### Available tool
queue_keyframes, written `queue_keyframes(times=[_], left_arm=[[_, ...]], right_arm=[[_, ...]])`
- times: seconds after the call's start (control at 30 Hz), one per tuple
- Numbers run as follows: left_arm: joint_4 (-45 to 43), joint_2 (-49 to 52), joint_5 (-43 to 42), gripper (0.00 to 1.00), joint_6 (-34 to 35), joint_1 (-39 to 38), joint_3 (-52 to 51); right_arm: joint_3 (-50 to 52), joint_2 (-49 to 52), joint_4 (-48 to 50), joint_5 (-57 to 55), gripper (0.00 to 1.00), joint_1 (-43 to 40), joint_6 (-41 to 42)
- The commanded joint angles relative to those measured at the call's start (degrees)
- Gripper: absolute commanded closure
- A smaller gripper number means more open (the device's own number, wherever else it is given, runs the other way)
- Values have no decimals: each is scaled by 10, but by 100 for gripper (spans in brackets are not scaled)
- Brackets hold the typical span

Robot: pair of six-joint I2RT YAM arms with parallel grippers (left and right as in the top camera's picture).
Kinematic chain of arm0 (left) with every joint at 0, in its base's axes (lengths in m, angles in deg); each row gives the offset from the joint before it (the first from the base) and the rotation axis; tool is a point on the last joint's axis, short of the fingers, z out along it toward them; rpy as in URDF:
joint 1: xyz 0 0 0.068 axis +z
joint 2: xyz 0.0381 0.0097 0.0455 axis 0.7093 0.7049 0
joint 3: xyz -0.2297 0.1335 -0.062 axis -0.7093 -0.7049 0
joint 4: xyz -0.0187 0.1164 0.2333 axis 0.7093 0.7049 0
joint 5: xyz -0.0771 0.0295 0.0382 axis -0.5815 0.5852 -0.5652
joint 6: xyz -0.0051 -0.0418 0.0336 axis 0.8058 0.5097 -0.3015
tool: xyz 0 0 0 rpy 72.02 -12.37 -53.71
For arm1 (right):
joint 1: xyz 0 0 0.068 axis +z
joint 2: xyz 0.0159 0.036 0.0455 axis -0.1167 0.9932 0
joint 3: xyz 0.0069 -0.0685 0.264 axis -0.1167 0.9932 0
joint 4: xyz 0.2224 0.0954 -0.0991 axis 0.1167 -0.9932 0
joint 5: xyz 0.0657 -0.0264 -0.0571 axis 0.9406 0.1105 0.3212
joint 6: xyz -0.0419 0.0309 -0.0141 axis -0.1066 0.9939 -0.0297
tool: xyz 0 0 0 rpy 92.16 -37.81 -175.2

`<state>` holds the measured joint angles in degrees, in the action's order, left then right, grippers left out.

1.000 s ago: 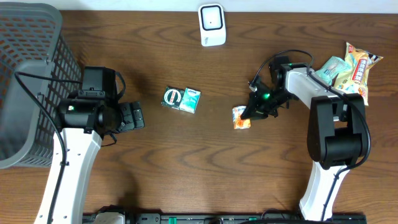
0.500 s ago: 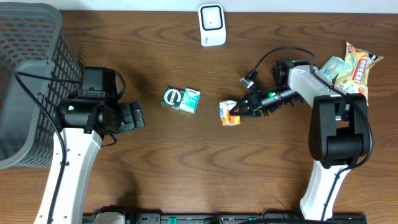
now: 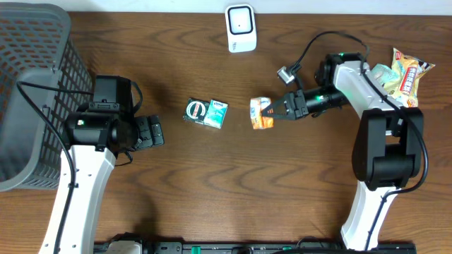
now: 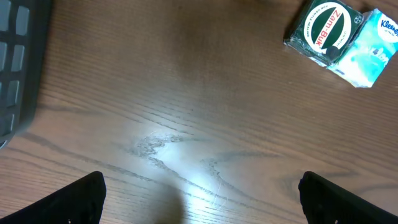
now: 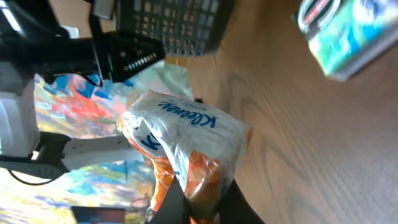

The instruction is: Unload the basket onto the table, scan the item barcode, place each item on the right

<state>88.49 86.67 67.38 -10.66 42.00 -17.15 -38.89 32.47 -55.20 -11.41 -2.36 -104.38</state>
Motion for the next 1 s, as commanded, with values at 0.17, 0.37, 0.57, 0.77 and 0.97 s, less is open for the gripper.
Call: queue_keyframes(times=[0.17, 0.37, 0.57, 0.77, 0.97], left_arm=[[1, 2, 3, 2, 5, -2, -3], [1, 2, 3, 2, 5, -2, -3], [1, 2, 3, 2, 5, -2, -3], [1, 2, 3, 2, 5, -2, -3], [1, 2, 3, 2, 5, -2, -3]], right_arm=[[-12, 2, 0, 28, 99, -24, -62], [-12, 2, 0, 23, 99, -47, -67], [-12, 2, -7, 7, 99, -43, -68], [-12, 2, -11, 7, 99, -34, -78], [-12, 2, -11, 7, 99, -31, -93]])
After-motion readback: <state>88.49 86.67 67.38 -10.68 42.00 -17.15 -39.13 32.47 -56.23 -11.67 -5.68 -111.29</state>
